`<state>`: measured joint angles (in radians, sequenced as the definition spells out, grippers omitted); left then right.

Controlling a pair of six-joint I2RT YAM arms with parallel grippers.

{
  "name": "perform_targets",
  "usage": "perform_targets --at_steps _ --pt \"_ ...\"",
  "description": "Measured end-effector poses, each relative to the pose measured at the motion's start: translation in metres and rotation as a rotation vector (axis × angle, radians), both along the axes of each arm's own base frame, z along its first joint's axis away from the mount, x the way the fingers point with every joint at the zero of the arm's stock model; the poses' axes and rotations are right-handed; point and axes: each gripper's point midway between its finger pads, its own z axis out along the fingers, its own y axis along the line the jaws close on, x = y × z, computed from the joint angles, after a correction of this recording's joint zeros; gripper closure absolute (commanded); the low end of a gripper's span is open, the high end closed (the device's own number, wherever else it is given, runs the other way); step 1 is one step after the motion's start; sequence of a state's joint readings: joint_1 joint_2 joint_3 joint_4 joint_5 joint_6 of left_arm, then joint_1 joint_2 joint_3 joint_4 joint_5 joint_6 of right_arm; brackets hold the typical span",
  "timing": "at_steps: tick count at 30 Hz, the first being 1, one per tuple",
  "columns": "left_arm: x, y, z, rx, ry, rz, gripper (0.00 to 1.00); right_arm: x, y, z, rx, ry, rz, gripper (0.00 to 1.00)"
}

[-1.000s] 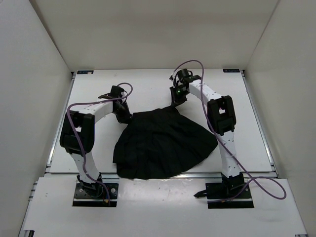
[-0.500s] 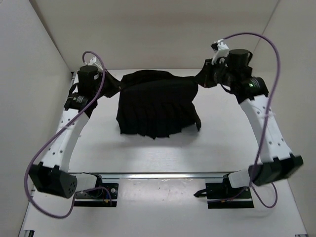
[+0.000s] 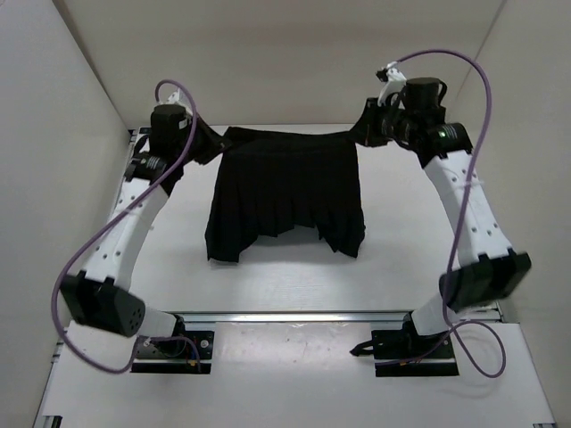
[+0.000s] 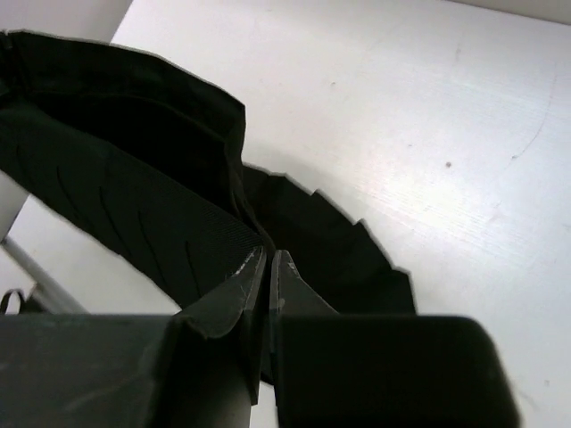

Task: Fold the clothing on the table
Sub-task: Flatten the skirt out

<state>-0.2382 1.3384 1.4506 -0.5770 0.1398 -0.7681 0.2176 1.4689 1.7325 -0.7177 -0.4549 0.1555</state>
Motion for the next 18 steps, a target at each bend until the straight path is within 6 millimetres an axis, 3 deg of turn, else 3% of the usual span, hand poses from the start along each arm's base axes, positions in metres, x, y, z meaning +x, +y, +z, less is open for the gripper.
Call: perform_targets --at_steps 5,7,9,15,18 --pt "0.067 -0.007 -0.006 -0.002 0.005 0.014 1.0 0.083 0.006 -0.016 -0.003 0.039 -0.028 1.0" --pt "0.092 -0.005 -0.002 -0.013 -0.015 0.02 1.0 0.111 0.008 -0.01 0.015 0.011 -0.036 1.0" --pt "0.107 -0.003 0.005 -0.019 -0.05 0.025 1.0 0.125 0.01 0.0 0.032 -0.021 -0.037 1.0" --pt "0.109 0.0 0.058 -0.033 -0.232 0.018 1.0 0.12 0.002 0.053 0.099 -0.154 -0.019 1.0" --pt "0.083 -0.002 0.055 -0.046 -0.276 0.0 1.0 0.102 0.001 0.041 0.095 -0.138 0.002 1.0"
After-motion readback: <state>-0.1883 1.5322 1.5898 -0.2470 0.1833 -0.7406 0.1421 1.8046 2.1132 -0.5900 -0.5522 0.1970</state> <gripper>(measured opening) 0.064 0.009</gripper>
